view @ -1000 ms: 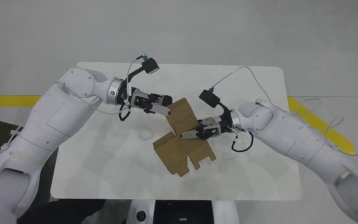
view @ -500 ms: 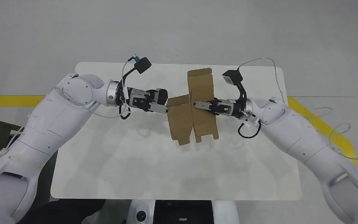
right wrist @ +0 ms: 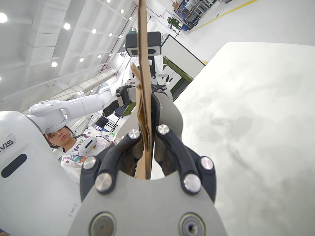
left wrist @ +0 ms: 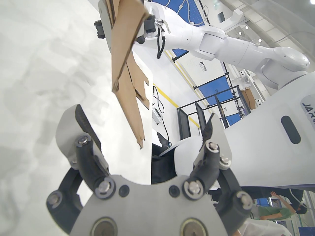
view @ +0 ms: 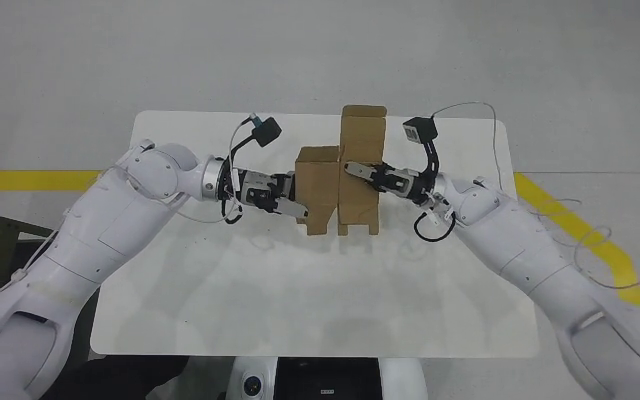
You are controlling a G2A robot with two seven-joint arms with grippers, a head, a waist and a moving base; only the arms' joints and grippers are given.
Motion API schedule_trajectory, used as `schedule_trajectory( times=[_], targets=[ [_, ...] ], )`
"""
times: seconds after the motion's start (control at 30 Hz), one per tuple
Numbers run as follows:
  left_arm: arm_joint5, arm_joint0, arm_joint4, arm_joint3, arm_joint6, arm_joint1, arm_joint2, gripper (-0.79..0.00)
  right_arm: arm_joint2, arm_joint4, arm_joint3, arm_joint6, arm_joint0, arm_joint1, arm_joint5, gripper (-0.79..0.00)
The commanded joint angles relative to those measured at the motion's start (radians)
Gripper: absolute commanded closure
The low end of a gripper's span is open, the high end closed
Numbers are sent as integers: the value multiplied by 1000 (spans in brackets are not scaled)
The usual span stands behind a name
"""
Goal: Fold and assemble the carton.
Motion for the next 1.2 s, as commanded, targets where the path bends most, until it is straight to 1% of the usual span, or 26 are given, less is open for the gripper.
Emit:
schedule_trajectory(
  times=[0.0,0.03,0.17,0.33,0.37,0.6,0.63,0.67,0.7,0.73,0.83,0.9,1.03,1.1,1.17],
  targets=[
    [5,2,-2,6,-5,-2,-3,-499,8,-7,0,-7,-5,-6,2,0],
    [7,3,-2,8,-7,-4,-4,-391,13,-12,1,-10,-7,-8,3,0],
    [15,8,1,14,-15,-9,-8,-259,33,-27,6,-26,-18,-18,6,0],
    [24,14,7,14,-24,-14,-16,-34,59,-46,13,-34,-29,-28,11,0],
    [25,15,7,15,-25,-14,-18,0,64,-50,15,-35,-31,-30,13,0],
    [34,23,14,20,-34,-20,-31,0,100,-69,19,-28,-47,-38,20,0],
    [36,25,13,22,-36,-20,-33,0,105,-71,18,-25,-49,-39,20,-142],
    [38,26,11,24,-38,-21,-34,0,108,-71,15,-17,-52,-40,18,-332],
    [41,28,8,26,-41,-22,-36,0,111,-70,15,-8,-53,-41,18,-699],
    [45,29,5,28,-45,-23,-38,0,116,-67,16,-1,-55,-42,19,-785],
    [75,34,-19,37,-75,-25,-39,0,136,-63,34,25,-57,-39,16,-785],
    [135,36,-69,32,-135,-27,-29,0,153,-72,51,56,-54,-34,16,-785],
    [201,31,-121,38,-201,-27,-30,0,189,-76,68,166,-47,-14,25,-785],
    [237,29,-131,35,-237,-26,-28,0,207,-57,69,238,-49,-1,42,-785],
    [275,24,-144,32,-275,-25,-26,0,225,-43,58,282,-54,14,75,-785]
  ],
)
